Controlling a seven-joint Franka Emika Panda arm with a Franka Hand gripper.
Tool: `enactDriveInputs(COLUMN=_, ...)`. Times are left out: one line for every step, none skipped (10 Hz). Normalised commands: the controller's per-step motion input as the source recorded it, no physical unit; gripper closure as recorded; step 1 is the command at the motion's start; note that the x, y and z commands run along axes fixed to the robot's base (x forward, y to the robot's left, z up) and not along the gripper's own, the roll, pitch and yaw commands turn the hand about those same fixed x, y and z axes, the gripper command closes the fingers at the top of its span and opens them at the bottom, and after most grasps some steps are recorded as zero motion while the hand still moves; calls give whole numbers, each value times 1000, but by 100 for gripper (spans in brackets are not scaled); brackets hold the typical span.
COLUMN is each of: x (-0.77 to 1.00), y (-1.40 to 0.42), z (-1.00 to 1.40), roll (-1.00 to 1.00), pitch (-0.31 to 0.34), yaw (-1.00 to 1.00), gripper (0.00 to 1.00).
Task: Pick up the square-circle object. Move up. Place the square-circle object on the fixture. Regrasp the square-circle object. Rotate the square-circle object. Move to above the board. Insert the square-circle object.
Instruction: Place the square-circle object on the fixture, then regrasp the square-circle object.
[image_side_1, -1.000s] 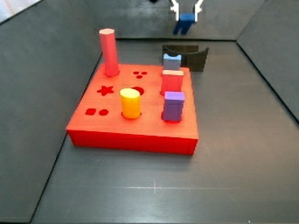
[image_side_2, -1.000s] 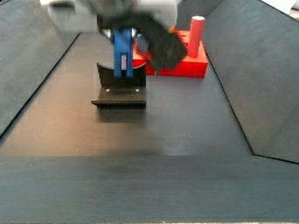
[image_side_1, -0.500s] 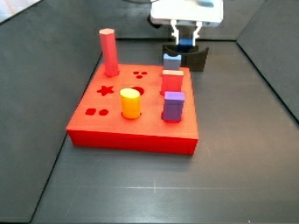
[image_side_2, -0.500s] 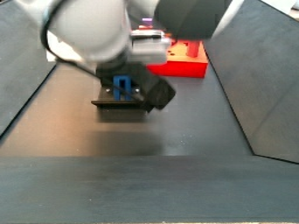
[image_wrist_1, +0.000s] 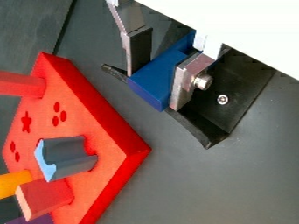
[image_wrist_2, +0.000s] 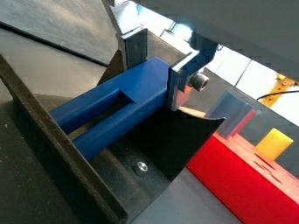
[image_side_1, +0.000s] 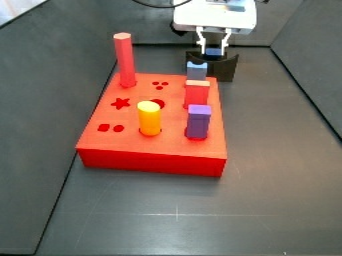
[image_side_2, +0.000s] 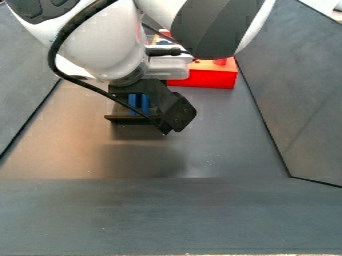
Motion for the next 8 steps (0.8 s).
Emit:
enactDriveInputs(x=0, y=0, z=0, roll=0, pitch=0, yaw=0, gripper=0)
enactDriveInputs(x=0, y=0, z=1000, roll=-13, pitch=-33, yaw=-36, gripper=0)
enactDriveInputs(x=-8, y=7, z=1000, roll=-2, pitch=-29, yaw=-22, gripper=0)
enactDriveInputs(x=-22, y=5, z=1000, roll=20, pitch=-18, yaw=-7, gripper=0)
enactDriveInputs(x=-31, y=0, z=1000, roll=45, pitch=-4, yaw=12, gripper=0)
enactDriveInputs(x=-36, y=1, z=1000, roll=48, pitch=5, yaw=17, gripper=0)
enactDriveInputs(x=-40, y=5, z=864, roll=50, pitch=31, yaw=22, gripper=0)
enactDriveInputs(x=-34, y=6, z=694, roll=47, pitch=49, yaw=21, gripper=0)
